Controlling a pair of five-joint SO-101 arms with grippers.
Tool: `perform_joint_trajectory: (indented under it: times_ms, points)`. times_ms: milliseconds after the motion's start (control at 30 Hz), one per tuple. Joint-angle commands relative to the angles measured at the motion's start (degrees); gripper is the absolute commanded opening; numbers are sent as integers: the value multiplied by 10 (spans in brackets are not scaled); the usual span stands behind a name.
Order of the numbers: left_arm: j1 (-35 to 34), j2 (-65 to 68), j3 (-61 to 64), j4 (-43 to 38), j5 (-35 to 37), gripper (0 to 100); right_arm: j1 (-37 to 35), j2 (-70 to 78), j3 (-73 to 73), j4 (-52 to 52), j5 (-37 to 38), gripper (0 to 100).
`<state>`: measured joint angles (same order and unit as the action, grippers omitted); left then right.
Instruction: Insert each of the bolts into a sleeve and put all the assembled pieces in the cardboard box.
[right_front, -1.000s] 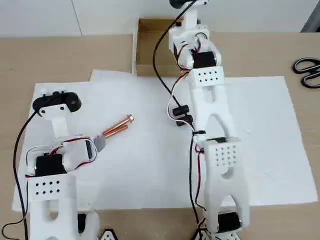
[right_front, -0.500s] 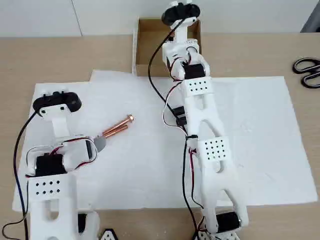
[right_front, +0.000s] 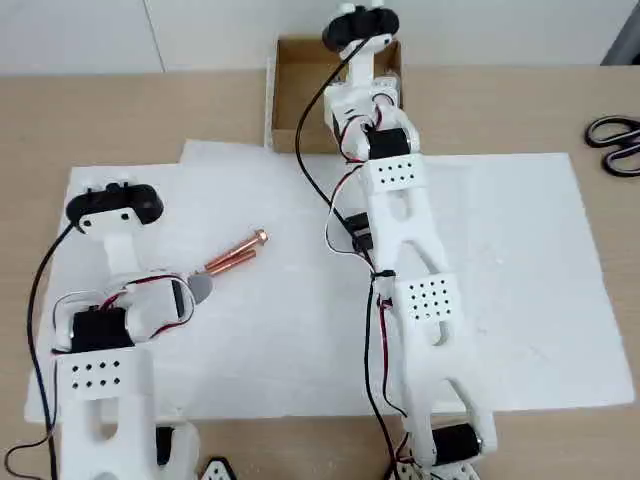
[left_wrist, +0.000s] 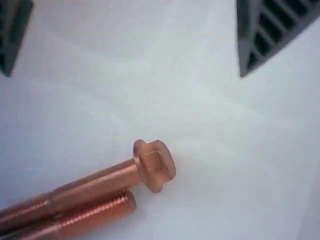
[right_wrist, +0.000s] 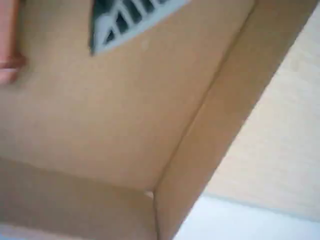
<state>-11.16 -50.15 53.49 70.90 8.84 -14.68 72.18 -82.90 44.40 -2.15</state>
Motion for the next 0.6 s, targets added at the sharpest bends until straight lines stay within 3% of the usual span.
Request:
perform_joint_trajectory:
  times_ms: [0,367,567]
  points:
    - [-2,-11,-2,-1,-4,273,5,-38,-62,52,9,313]
    - [-2,-11,-3,-1,-4,273,5,-190,-86,383,-3,313]
    - [-2,-11,-4,-2,-4,273,7,-238,-85,508,-3,313]
